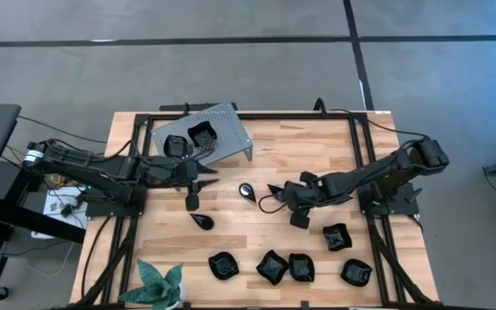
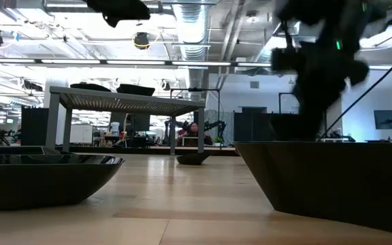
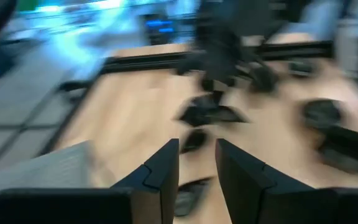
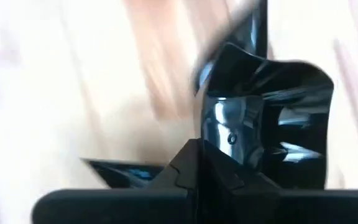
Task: Pick & Place Mini shaped plates
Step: Stack the black distorted square plate on top of the black distorted square plate on the shelf
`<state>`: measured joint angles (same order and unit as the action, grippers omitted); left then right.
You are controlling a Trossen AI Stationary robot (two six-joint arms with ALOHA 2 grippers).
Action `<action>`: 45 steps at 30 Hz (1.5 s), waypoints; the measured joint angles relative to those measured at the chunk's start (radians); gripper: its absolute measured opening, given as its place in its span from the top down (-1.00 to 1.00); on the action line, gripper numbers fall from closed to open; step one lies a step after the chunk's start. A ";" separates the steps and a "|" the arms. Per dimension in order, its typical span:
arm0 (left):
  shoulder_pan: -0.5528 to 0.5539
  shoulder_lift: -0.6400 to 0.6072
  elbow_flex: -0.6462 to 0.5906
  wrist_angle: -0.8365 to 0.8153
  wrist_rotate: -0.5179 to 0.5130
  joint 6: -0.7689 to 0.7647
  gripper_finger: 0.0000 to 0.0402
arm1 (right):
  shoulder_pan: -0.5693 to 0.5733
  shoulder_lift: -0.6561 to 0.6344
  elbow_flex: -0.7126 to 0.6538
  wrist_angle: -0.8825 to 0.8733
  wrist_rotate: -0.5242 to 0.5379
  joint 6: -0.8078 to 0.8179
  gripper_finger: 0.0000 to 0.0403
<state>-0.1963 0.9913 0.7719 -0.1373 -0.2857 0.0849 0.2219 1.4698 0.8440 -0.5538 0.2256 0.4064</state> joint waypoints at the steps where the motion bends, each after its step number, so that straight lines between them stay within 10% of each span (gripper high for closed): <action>1: 0.000 0.000 0.000 0.000 0.064 0.017 0.47 | 0.009 -0.011 0.020 0.019 -0.001 -0.033 0.99; 9: -0.001 0.093 0.000 0.061 0.391 0.135 0.47 | 0.034 -0.001 0.113 0.333 -0.209 -0.307 0.99; 27: 0.034 0.481 -0.001 0.266 0.434 0.225 0.31 | 0.010 0.242 0.237 0.425 -0.388 -0.444 0.98; 45: 0.030 0.503 0.001 0.288 0.504 0.311 0.59 | -0.017 0.236 0.255 0.434 -0.401 -0.469 0.98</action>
<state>-0.1665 1.4944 0.7727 0.1511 0.2188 0.3961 0.2051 1.7061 1.0988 -0.1200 -0.1759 -0.0628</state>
